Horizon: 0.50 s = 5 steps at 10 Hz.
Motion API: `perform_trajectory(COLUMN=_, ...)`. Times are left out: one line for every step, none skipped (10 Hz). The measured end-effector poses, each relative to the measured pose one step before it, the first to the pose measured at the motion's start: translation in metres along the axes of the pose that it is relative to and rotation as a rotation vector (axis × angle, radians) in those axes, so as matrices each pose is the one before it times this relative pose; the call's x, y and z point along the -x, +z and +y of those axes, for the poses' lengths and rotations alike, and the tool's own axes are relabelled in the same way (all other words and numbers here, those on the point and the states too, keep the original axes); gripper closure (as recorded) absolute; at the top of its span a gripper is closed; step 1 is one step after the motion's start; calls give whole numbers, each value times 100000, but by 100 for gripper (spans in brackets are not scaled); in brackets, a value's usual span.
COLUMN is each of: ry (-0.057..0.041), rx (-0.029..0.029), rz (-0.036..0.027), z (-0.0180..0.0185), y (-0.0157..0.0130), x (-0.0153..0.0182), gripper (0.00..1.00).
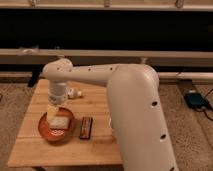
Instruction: Place the white sponge in the ceramic bowl
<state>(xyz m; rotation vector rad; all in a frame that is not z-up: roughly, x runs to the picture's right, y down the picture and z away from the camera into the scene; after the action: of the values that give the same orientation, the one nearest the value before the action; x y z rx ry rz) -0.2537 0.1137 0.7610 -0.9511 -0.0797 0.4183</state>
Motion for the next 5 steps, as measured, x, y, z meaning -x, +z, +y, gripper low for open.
perform_trajectory(ry=857, rx=-938, rz=-873, z=-1209, y=-705, x=-97, gripper=20)
perform_trajectory(ry=694, rx=-756, rz=-698, z=-921, y=-484, x=-26, gripper=20)
perform_trajectory(ry=1614, rx=-1412, rz=-833, z=-1562, y=-774, x=-175, gripper=20)
perform_trajectory(ry=1904, rx=-1436, rz=-652, z=-1380, y=-600, x=-291, gripper=20)
perform_trajectory(ry=1851, rx=-1233, rz=-426, z=-1057, y=-383, x=-421, gripper=20)
